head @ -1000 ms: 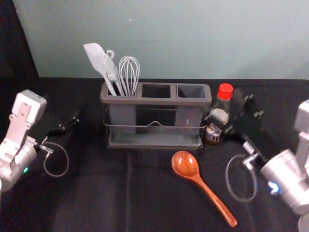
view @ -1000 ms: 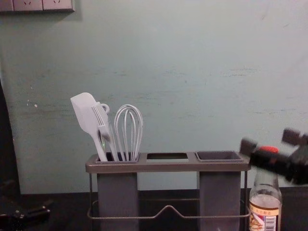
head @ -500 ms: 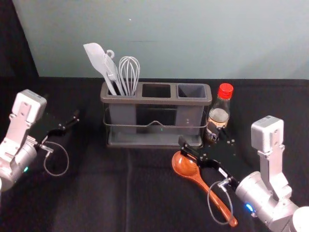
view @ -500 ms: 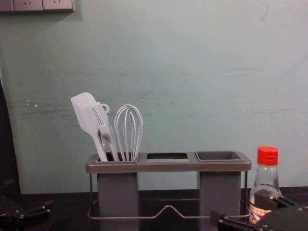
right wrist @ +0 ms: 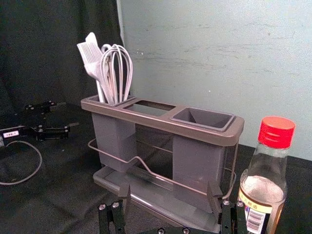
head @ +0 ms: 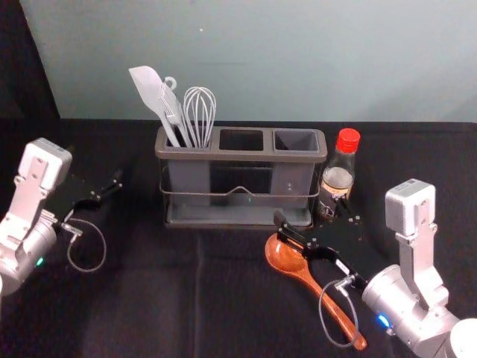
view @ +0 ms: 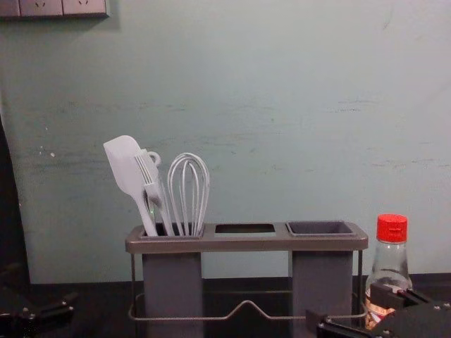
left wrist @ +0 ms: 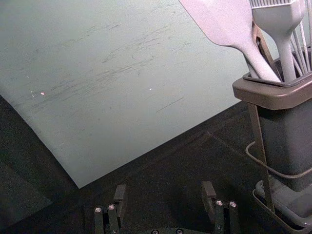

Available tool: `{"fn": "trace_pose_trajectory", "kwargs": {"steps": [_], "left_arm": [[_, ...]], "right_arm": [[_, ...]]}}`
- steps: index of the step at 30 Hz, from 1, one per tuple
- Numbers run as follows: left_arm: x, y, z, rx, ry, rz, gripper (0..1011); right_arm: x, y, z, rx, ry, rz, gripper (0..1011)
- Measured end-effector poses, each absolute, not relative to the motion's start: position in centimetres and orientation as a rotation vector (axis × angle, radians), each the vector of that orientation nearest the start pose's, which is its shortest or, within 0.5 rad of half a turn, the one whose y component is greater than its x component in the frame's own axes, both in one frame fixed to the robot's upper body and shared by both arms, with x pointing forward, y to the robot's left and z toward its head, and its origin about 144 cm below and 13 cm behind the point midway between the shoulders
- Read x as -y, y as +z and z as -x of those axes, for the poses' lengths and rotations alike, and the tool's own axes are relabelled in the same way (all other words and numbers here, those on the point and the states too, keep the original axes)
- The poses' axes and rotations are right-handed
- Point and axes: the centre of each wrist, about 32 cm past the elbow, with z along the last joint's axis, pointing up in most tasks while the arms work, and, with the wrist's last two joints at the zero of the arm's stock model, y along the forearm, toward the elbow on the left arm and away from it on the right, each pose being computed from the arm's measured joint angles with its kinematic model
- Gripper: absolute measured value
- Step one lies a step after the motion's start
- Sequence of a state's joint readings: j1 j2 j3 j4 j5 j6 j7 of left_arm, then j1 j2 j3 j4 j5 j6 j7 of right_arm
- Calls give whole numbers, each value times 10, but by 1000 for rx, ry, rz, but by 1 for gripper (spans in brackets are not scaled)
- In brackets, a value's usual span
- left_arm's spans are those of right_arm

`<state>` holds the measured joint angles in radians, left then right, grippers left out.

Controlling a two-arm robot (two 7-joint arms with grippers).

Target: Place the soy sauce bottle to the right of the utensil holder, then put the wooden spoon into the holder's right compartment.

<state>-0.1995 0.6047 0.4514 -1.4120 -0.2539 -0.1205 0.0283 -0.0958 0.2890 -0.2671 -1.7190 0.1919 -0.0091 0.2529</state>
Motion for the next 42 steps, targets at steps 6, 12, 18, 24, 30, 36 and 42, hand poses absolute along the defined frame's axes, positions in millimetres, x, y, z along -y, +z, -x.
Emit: {"fn": "trace_pose_trajectory", "kwargs": {"steps": [6,12,18,24,30,36,42], "left_arm": [[-310,1140,-489,285,1248,-305,1000],[-310,1140,-489,285,1248,-304,1000],[-310,1140,-489,285,1248,-304,1000],[-310,1140,-489,285,1248,-304,1000],[-310,1140,-489,285,1248,-305,1000],[-310,1140,-489,285,1248,-304,1000],[-310,1140,-489,285,1248,-304,1000]], "right_arm": [[216,1146,-419,33,-1020,55,1002],[213,1152,-421,-6,-1002,120,1002],[206,1181,-424,-122,-973,309,1002],[203,1213,-435,-279,-963,463,1002],[197,1233,-447,-352,-929,570,1002],[194,1236,-457,-383,-928,619,1000],[191,1234,-463,-383,-941,638,1002]]}}
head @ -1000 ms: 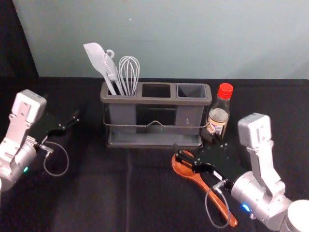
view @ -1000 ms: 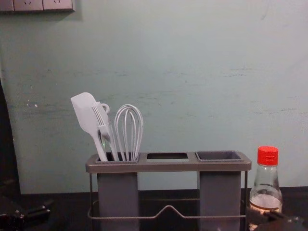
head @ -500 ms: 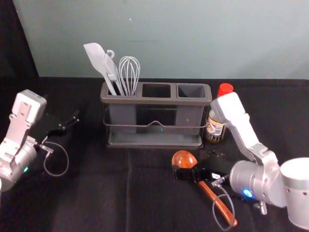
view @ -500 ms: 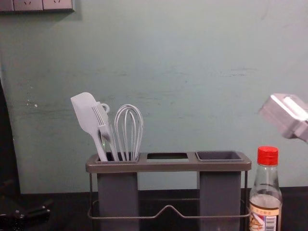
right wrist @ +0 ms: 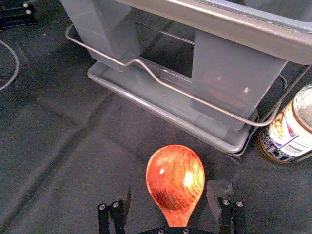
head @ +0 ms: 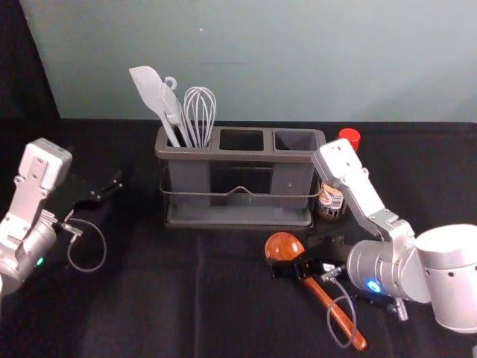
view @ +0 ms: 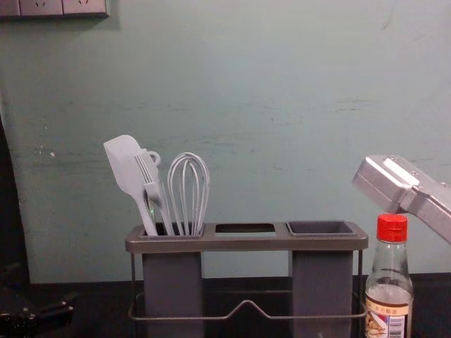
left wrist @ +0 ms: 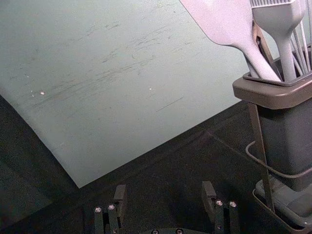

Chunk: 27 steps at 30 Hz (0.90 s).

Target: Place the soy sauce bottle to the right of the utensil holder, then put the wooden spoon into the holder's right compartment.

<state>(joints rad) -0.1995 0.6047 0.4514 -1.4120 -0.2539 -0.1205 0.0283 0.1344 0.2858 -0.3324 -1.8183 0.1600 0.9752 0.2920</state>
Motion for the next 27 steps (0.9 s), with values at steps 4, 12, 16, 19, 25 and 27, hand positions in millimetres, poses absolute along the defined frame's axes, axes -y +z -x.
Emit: {"fn": "trace_pose_trajectory", "kwargs": {"steps": [4,12,16,19,25,27], "left_arm": [[-310,1140,-489,285,1248,-304,1000],[-310,1140,-489,285,1248,-304,1000],[-310,1140,-489,285,1248,-305,1000],[-310,1140,-489,285,1248,-305,1000],[-310,1140,-489,285,1248,-304,1000],[-310,1140,-489,285,1248,-304,1000]], "right_arm": [[189,1232,-467,-379,-947,652,1002],[186,1230,-473,-377,-946,666,1002],[185,1230,-475,-376,-944,673,1002],[183,1230,-476,-374,-941,675,1002],[181,1229,-478,-367,-942,685,1002],[180,1229,-478,-364,-942,688,1002]]}}
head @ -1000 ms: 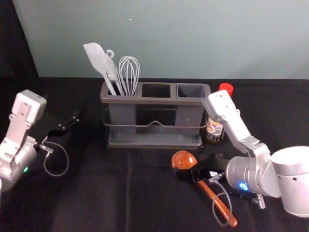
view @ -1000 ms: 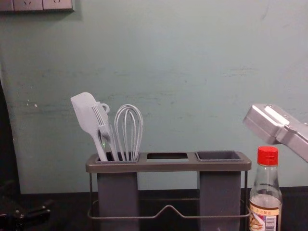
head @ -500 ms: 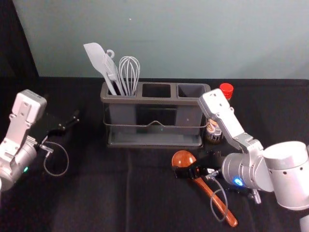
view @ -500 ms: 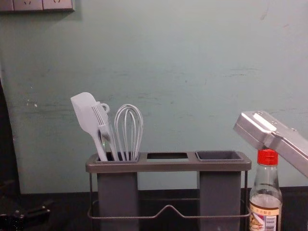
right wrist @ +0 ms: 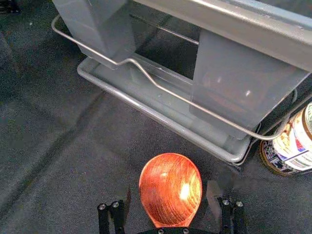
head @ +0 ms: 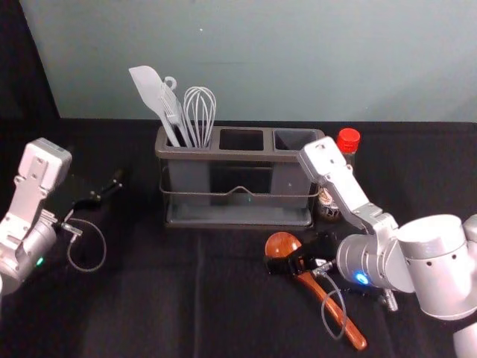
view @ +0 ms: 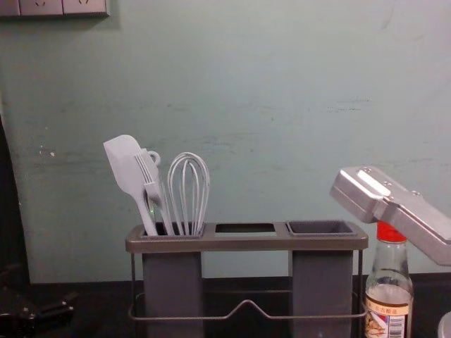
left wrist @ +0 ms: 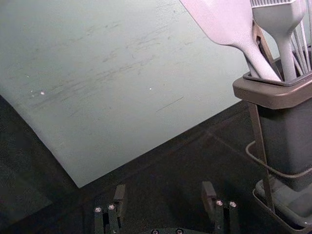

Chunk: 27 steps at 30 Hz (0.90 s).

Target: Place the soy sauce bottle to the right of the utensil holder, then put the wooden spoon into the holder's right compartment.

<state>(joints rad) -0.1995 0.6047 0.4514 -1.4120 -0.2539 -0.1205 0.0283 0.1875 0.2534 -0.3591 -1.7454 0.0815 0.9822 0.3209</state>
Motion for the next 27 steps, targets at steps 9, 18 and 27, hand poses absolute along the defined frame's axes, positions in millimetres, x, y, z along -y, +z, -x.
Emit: {"fn": "trace_pose_trajectory", "kwargs": {"steps": [9,18,27], "left_arm": [[-310,1140,-489,285,1248,-304,1000],[-310,1140,-489,285,1248,-304,1000],[-310,1140,-489,285,1248,-305,1000]], "right_arm": [[176,1226,-481,-354,-941,716,1002],[172,1224,-483,-347,-934,732,1000],[170,1223,-483,-336,-932,742,1000]]}}
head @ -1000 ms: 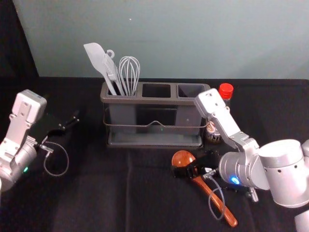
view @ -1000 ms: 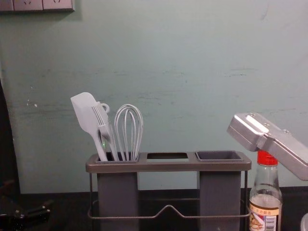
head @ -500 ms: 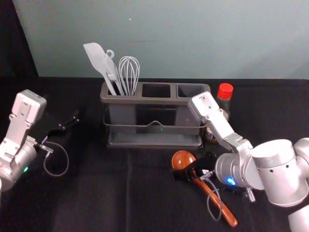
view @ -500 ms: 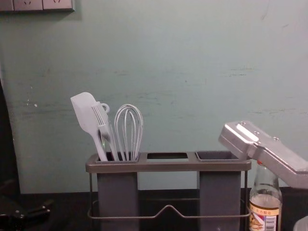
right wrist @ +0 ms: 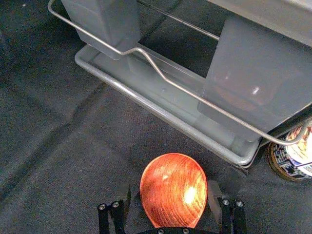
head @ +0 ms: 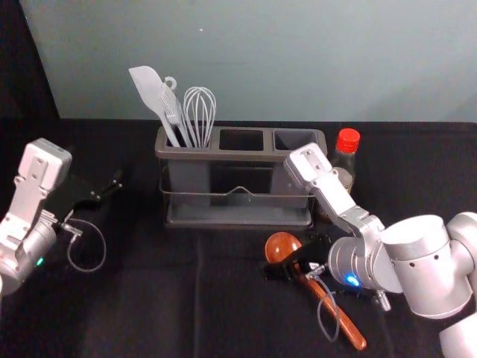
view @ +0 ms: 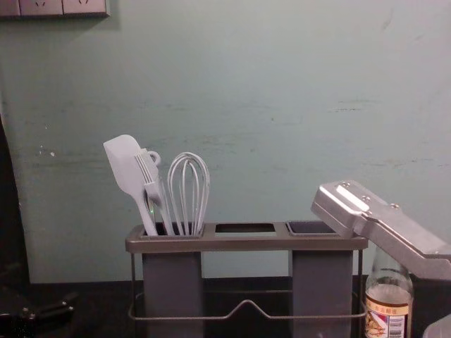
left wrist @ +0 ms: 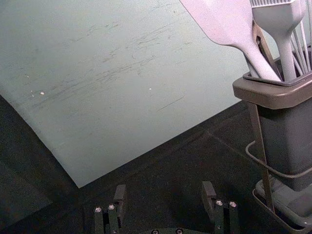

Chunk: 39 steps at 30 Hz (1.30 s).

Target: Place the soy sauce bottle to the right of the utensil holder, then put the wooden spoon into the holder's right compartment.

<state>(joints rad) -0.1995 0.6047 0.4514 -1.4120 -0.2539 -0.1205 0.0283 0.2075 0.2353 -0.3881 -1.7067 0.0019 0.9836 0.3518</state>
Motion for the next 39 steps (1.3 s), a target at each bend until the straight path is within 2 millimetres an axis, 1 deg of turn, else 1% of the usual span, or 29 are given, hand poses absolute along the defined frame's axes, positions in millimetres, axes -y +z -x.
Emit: {"fn": "trace_pose_trajectory", "kwargs": {"steps": [39], "left_arm": [[-310,1140,-489,285,1248,-305,1000]], "right_arm": [[164,1222,-489,-348,-951,753,1002]]}}
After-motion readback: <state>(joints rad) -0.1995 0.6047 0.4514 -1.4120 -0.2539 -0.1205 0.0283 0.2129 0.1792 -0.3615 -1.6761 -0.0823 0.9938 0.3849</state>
